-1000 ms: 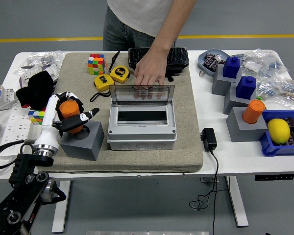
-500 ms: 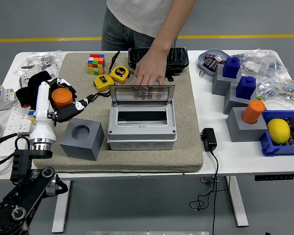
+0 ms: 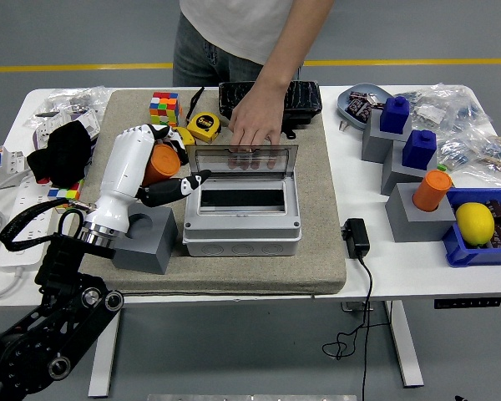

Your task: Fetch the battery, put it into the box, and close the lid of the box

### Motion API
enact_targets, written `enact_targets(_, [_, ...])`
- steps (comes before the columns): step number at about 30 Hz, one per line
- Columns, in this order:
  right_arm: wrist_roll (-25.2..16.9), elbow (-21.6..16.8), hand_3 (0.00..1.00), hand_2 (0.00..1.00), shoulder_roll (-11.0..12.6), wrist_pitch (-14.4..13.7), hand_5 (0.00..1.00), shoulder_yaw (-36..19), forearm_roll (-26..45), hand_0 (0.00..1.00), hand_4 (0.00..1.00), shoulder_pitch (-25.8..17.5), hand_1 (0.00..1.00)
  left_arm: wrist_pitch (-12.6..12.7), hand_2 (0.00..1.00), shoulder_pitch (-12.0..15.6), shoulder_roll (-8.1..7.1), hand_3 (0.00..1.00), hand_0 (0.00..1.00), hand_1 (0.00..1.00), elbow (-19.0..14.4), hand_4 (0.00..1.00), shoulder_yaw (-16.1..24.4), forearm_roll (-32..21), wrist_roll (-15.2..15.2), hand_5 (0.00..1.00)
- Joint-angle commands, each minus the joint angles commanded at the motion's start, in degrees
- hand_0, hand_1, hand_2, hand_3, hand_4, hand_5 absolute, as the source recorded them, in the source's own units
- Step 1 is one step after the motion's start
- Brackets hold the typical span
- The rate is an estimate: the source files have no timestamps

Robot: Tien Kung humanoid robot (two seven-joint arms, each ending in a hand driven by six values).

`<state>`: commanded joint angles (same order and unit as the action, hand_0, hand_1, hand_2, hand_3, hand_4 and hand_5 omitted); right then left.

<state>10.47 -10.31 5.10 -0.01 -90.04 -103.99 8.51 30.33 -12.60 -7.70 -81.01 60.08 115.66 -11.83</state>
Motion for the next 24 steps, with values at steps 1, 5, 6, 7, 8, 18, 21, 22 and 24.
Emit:
enact_targets(1, [0.0, 0.0, 0.651, 0.668, 0.0, 0.0, 0.853, 0.0, 0.0, 0.829, 0.998, 0.0, 0.728, 0.0, 0.002, -0.4, -0.08, 0.002, 0.053, 0.002, -0.1, 0.914, -0.7, 0.7, 0.2, 0.118])
enact_targets(5, [0.0, 0.0, 0.650, 0.667, 0.0, 0.0, 0.849, 0.1, 0.0, 0.830, 0.998, 0.1, 0.728, 0.1, 0.002, -2.5, -0.17, 0.002, 0.052, 0.002, 0.2, 0.924, -5.3, 2.4, 0.7, 0.123])
enact_targets(6, [-0.1, 0.0, 0.650, 0.667, 0.0, 0.1, 0.849, 0.2, 0.0, 0.830, 0.998, 0.1, 0.728, 0.1, 0.002, -3.1, -0.12, 0.002, 0.052, 0.002, 0.5, 0.924, -6.6, 2.4, 0.8, 0.123])
enact_targets(7, [-0.1, 0.0, 0.650, 0.667, 0.0, 0.1, 0.849, 0.2, 0.0, 0.830, 0.998, 0.1, 0.728, 0.2, 0.002, -3.7, 0.00, 0.002, 0.052, 0.002, 0.8, 0.924, -7.8, 2.5, 0.8, 0.123])
enact_targets(8, [-0.1, 0.0, 0.648, 0.667, 0.1, 0.1, 0.848, 0.2, 0.0, 0.831, 0.998, 0.2, 0.728, 0.3, 0.002, -4.2, 0.11, 0.002, 0.051, 0.002, 1.2, 0.939, -8.8, 2.5, 0.9, 0.139])
enact_targets(18, [0.0, 0.0, 0.647, 0.667, 0.1, 0.1, 0.848, -0.1, -0.4, 0.830, 0.998, 0.3, 0.728, 0.3, 0.002, -9.2, 2.20, 0.002, 0.053, 0.002, 6.3, 0.938, -15.0, 0.9, 0.8, 0.148])
enact_targets(21, [0.0, 0.0, 0.646, 0.668, 0.1, 0.1, 0.847, 0.0, -0.5, 0.831, 0.998, 0.3, 0.728, 0.3, 0.002, -10.3, 2.93, 0.002, 0.053, 0.002, 7.7, 0.939, -15.4, 0.7, 0.8, 0.154])
enact_targets(22, [0.1, 0.0, 0.646, 0.668, 0.1, 0.1, 0.847, -0.1, -0.6, 0.831, 0.998, 0.3, 0.728, 0.4, 0.002, -10.8, 3.36, 0.002, 0.053, 0.002, 8.6, 0.939, -15.5, 0.6, 0.7, 0.154])
enact_targets(24, [0.1, 0.0, 0.646, 0.668, 0.0, 0.2, 0.847, -0.1, -0.6, 0.831, 0.998, 0.3, 0.728, 0.5, 0.002, -11.3, 3.86, 0.002, 0.053, 0.002, 9.6, 0.939, -15.5, 0.6, 0.6, 0.154])
